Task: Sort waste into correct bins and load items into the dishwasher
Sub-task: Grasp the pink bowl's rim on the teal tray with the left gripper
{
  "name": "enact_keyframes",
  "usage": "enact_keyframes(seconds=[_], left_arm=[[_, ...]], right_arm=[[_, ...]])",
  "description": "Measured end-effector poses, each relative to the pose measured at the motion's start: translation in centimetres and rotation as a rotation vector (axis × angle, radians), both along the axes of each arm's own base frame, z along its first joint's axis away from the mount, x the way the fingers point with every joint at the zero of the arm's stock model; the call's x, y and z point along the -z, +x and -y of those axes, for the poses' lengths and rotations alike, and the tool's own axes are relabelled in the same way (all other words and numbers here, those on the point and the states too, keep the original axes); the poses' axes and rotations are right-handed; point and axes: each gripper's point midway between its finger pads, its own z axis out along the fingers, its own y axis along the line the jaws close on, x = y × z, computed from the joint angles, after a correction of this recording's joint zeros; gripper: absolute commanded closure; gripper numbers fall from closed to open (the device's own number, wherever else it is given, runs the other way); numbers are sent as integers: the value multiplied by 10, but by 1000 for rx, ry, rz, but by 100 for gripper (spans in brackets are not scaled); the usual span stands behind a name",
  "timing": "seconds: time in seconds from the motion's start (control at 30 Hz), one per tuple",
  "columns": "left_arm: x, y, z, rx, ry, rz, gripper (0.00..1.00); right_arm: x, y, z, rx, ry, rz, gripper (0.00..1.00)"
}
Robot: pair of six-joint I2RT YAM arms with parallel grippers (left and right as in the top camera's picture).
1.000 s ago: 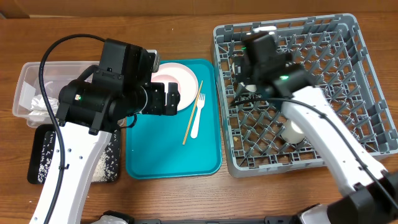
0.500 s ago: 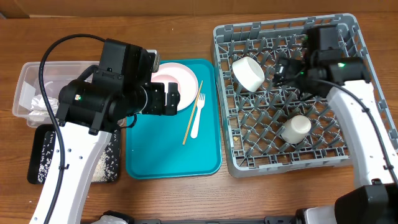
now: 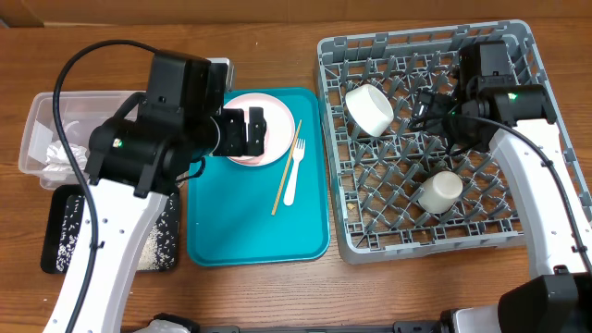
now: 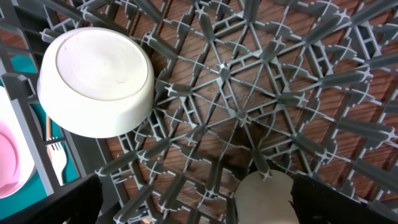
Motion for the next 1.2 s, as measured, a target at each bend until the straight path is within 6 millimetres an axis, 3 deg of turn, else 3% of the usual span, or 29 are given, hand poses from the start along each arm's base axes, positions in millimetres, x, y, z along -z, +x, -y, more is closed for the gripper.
enact_keyframes(seconds=[0.67,1.0,1.2], left_arm=[[160,88,-16,-170,234,-261,0],[186,102,-56,-308,215,-316,5],[211,103,-55,-302,214,-369,30]], right_arm=[[0,0,0,1,0,-1,0],[0,0,0,1,0,-1,0],[0,0,0,0,0,-1,0]])
